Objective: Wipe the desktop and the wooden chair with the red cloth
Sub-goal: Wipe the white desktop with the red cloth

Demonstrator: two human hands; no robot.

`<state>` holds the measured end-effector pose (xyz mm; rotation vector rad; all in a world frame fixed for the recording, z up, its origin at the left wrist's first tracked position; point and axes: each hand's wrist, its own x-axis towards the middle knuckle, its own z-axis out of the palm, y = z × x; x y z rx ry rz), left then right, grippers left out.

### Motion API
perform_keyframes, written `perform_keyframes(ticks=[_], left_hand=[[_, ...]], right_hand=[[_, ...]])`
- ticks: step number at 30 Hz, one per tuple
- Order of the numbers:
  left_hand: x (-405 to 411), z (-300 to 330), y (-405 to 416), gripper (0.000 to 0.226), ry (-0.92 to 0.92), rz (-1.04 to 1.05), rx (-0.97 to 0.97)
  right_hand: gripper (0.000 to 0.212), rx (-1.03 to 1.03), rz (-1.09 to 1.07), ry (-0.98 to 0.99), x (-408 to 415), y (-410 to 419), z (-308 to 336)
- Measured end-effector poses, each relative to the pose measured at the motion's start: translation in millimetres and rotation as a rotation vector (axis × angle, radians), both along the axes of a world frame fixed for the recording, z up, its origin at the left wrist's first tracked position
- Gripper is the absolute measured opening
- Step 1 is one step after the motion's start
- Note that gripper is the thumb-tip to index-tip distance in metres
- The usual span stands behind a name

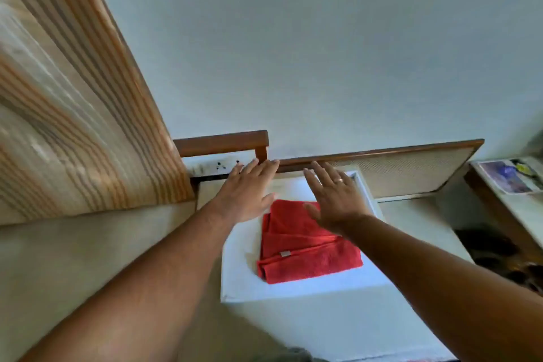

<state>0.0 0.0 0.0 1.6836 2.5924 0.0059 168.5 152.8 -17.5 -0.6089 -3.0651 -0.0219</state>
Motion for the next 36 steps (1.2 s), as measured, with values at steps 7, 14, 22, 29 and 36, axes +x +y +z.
perform_keyframes(ticks=[7, 14, 22, 29, 36], left_hand=[[8.9, -63.2, 5.5, 0.071, -0.167, -0.137, -0.081], [3.7, -58.3, 40.0, 0.049, -0.268, -0.035, -0.158], [-6.2, -23.7, 20.2, 0.015, -0.881, 0.181, -0.08], [-52.6, 72.1, -94.3, 0.016, -1.195, 0.447, 0.375], [-97.5, 122.5, -273.5, 0.032, -1.022, 0.667, 0.63]], right_hand=[[0.061, -0.172, -0.12, -0.114, 34.6, 27.0, -38.3], [0.046, -0.428, -0.153, -0.277, 8.0, 47.3, -31.6], [0.029, -0.79, -0.047, -0.287, -5.4, 59.2, 13.9], [0.009, -1.133, 0.273, -0.161, -87.4, 9.7, 102.0], [0.017, -1.006, 0.576, 0.001, -206.7, -133.6, 129.7]])
